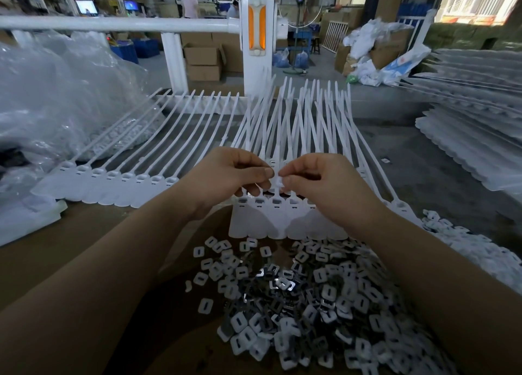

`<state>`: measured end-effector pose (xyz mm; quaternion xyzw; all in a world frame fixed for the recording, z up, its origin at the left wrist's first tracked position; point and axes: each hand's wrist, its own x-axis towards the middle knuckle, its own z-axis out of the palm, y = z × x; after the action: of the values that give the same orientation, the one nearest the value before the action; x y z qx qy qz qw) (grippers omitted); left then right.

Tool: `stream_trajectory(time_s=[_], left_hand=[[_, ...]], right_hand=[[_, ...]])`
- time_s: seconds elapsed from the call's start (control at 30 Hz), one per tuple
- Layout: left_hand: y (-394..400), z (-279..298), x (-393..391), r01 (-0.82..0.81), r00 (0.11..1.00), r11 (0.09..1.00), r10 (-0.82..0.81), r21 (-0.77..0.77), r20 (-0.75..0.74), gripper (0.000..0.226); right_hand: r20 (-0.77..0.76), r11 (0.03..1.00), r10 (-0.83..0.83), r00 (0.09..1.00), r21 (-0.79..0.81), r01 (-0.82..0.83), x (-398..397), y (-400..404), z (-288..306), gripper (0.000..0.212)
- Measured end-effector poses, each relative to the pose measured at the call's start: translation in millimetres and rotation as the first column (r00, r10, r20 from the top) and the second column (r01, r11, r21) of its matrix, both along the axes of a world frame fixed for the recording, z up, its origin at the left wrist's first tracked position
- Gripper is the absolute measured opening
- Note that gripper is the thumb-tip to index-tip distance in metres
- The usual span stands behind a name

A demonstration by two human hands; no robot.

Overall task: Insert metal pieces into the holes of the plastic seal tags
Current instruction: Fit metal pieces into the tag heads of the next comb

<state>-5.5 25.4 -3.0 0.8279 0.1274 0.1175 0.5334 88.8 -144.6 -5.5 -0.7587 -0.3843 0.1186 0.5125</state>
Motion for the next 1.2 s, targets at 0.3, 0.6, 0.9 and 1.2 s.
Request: stream_trajectory(time_s=[0.3,0.6,0.9,1.2], left_hand=[[-4,3,-3,0.057,0.998,0.998,-0.056,0.026,-0.023,0.004],[6,4,-3,-0.11,0.98,0.985,0.13,0.133,-0.152,0.003],[19,7,-5,-0.157,0.886,0.971,0.22,0.183,-0.408,0.009],[18,3,-1,-0.131,0.883,0.962,0.222,0.238,-0.413,0.012]], right_hand=[[0.044,1.0,0.015,0.999,-0.021,-0.014,-3,-1,2,0.011],[0.107,0.993,0.002,0.994,-0.119,0.01,0,1,-5,0.004],[0.107,0.973,0.042,0.993,-0.231,-0.016,1,2,-8,0.004],[0.104,0.969,0.064,0.993,-0.245,-0.037,1,2,-8,0.008]])
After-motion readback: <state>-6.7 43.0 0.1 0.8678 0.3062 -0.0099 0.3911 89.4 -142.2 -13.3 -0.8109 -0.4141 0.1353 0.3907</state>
